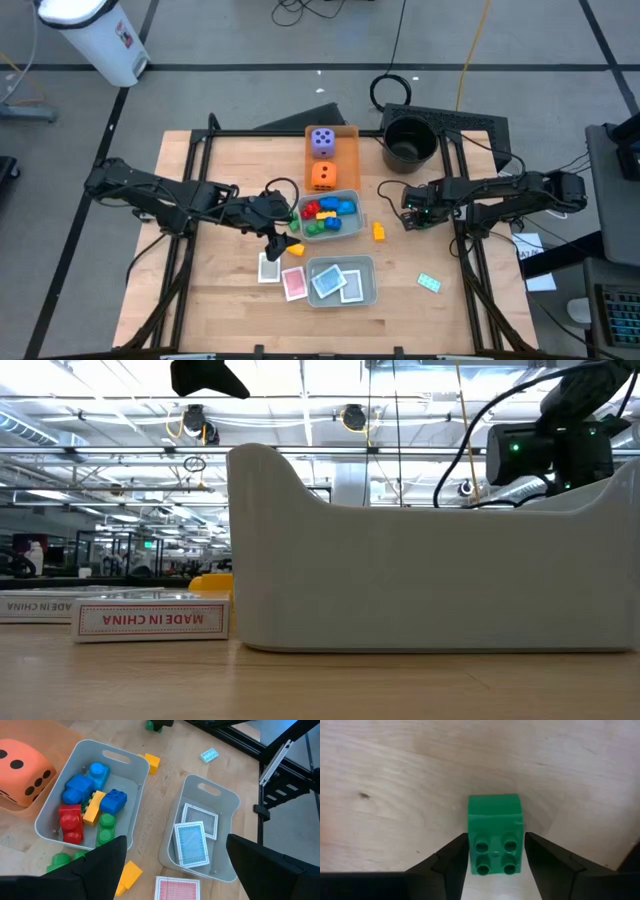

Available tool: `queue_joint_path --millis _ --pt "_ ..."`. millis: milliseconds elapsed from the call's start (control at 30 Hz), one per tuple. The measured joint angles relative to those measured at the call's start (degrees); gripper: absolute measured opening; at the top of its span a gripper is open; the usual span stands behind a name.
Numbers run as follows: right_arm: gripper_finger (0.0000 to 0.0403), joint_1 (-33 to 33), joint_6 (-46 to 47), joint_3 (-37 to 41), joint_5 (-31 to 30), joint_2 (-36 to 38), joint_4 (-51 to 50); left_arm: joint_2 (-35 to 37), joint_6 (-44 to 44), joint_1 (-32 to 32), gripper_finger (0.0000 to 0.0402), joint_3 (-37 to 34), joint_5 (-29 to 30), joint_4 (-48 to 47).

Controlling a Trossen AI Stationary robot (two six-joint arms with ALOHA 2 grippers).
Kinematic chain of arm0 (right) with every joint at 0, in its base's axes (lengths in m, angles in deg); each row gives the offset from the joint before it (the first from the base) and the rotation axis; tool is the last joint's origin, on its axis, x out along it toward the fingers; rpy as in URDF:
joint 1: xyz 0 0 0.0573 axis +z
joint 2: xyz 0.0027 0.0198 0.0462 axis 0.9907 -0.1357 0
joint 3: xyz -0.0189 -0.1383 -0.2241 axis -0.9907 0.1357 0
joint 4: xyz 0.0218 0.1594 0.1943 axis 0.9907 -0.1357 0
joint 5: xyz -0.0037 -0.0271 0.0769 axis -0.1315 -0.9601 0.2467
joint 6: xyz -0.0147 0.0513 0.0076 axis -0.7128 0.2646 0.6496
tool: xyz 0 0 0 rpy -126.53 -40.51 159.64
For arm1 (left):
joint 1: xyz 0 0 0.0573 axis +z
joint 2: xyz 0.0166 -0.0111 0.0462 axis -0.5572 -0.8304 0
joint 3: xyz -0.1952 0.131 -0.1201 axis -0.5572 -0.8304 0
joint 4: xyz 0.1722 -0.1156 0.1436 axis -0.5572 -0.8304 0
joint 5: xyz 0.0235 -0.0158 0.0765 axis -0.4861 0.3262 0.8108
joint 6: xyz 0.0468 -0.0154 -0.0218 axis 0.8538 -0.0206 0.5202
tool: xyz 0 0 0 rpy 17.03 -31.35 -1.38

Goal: Pick & Place Toys
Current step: Put the green game piece into the top gray bin

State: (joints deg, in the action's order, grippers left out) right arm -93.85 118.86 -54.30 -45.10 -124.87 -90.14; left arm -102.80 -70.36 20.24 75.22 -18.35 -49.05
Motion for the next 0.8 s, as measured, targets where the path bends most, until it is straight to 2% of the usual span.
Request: queue_joint_path --millis 233,600,800 --pt "0.0138 0.0 -1.1 0.0 0.2 0.0 0.8 0.0 0.0 0.0 0.0347 0.0 0.0 0.1" --pt "0.0148 0.0 -1.3 -2.2 1.9 2.9 8.2 0.0 0.0 0.0 0.0347 0.0 0.0 0.2" --pt "0.0139 0.0 -2.6 -4.5 1.7 6.7 19.6 0.0 0.2 0.1 0.0347 0.0 0.0 0.7"
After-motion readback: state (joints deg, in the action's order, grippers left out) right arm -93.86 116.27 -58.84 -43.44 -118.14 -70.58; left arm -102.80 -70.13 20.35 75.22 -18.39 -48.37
